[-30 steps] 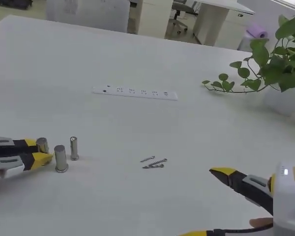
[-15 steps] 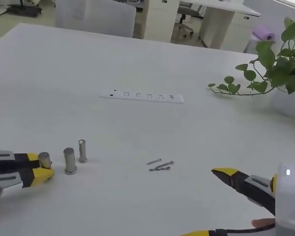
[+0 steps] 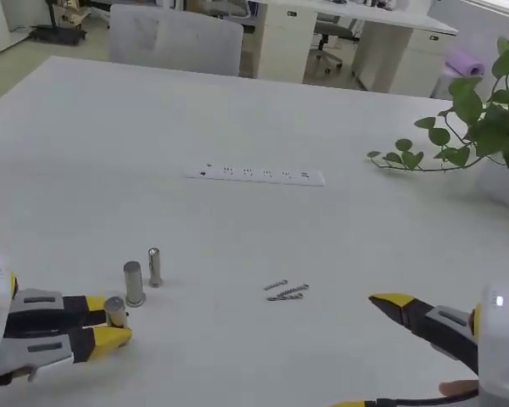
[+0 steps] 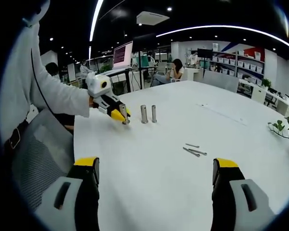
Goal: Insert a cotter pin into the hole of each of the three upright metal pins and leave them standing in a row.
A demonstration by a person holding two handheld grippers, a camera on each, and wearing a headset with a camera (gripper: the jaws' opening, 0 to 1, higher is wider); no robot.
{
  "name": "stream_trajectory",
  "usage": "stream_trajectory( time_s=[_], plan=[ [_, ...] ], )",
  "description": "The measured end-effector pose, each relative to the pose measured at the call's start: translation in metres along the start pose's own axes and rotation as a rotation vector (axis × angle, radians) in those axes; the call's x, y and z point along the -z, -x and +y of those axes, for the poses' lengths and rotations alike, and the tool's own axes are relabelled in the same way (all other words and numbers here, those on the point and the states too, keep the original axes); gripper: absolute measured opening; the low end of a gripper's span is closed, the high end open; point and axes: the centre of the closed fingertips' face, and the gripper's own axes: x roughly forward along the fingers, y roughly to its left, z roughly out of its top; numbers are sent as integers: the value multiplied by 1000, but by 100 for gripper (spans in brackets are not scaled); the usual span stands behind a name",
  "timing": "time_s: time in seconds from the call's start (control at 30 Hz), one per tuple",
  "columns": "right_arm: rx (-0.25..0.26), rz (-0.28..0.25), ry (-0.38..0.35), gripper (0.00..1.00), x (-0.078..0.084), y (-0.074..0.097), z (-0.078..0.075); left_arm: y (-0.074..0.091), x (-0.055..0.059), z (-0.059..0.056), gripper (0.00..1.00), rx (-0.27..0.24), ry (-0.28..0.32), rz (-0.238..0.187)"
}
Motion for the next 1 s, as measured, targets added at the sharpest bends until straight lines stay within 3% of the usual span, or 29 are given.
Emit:
stream_trajectory(
  time_s=[0.37, 0.6, 0.73, 1.0],
  plan=[
    [-5, -14, -1, 100, 1, 0, 2, -14, 1, -29, 10, 14, 27, -1],
    [0, -24, -7, 100, 1, 2, 2, -20, 6, -36, 10, -10, 51, -9],
    [-1, -22, -6, 100, 2, 2, 2, -24, 7, -43, 10, 3, 51, -6],
    [-2, -21, -3, 100, 2, 1, 2, -28, 16, -45, 10, 16, 51, 2]
  ],
)
